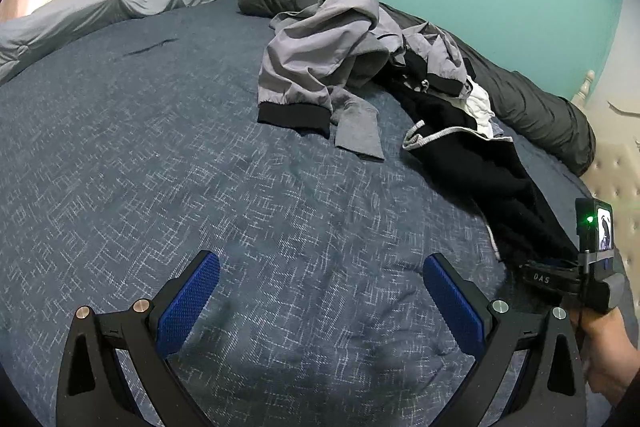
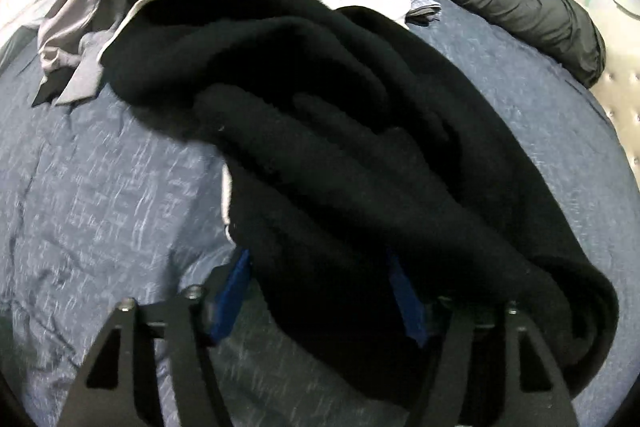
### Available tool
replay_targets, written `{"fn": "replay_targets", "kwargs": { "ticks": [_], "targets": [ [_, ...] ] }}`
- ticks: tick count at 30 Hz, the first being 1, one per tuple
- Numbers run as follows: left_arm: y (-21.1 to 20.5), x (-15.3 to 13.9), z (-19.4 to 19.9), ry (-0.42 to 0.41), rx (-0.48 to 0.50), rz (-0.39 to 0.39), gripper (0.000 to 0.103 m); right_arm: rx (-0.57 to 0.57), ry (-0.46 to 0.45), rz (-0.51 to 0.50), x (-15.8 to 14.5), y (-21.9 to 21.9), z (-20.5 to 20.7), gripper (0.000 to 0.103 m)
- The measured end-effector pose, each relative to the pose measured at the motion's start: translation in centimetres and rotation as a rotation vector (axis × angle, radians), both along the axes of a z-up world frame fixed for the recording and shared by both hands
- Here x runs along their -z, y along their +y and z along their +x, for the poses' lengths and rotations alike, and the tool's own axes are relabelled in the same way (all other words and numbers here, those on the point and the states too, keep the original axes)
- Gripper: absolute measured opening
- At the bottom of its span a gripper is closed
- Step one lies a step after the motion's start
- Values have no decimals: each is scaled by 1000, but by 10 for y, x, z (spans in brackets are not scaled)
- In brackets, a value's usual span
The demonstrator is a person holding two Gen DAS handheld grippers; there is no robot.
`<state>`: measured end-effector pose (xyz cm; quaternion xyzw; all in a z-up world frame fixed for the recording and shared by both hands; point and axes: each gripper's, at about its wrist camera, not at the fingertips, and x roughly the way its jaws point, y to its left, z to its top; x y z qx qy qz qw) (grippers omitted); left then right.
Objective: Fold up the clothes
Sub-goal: 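Pull the black hoodie out of the pile with the right tool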
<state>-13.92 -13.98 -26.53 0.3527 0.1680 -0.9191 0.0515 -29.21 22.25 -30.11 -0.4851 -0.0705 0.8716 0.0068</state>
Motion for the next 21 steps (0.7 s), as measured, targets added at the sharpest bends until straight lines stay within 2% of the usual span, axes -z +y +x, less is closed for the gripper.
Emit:
{"fn": "replay_targets", "kwargs": {
  "ticks": [1,4,10,15,18,21],
  "targets": [
    [0,0,0,-1,-2,-1,103,7,7,-4,-2,5,0,33],
    [-1,0,0,-2,-6,-3,103,-10,46,-44,-16,18,5,17],
    [1,-4,3,8,-8,-27,103,-50,190,-78,-77,31,29,14],
    [3,-10,10,27,-10,-44,103,-99,302,-115,-145,41,58,13],
    [6,-12,14,34,0,-51,103,-123,329,-173,-177,50,65,13],
    [10,-12,16,30,10,-58,103,-99,331,-166,-193,68,71,13]
  ]
}}
